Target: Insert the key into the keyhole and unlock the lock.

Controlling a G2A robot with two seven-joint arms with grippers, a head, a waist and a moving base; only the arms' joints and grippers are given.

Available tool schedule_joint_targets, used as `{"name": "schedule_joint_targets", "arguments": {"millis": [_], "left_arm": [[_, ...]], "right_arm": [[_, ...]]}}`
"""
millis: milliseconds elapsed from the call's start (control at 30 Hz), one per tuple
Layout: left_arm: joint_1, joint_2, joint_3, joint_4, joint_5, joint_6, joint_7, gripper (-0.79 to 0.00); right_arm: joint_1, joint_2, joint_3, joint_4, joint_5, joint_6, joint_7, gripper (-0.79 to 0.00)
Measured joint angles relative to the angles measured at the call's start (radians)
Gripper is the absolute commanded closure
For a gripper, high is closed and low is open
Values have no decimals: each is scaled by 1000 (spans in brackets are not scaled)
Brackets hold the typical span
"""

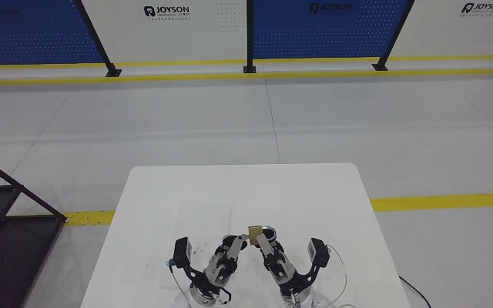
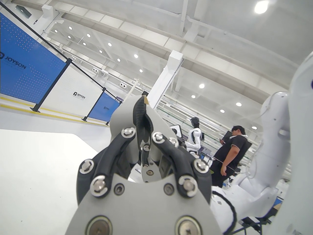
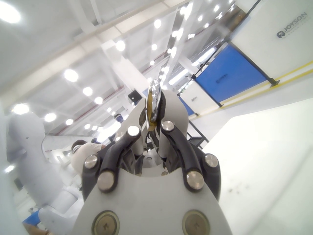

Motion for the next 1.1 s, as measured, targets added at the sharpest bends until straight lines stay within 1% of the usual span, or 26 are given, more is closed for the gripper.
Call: {"name": "schedule_joint_targets", "arguments": {"millis": [200,500,733,933,1100], "left_arm": [[-10,6,-8,2,113,66,66,0],[-43,21,13,37,348,233,233,0],[-86,35,22,107,523,392,386,0],[-116,39,30,151,590,515,451,0],[-134,42,37,172,621,591,480,0]], "right_arm": [[-4,1,6,-6,10,4,25,0],[-23,8,28,-26,19,-1,58,0],[-37,12,42,-40,28,2,84,0],[-43,14,47,-49,34,15,114,0],[-45,16,46,-54,27,34,148,0]]}}
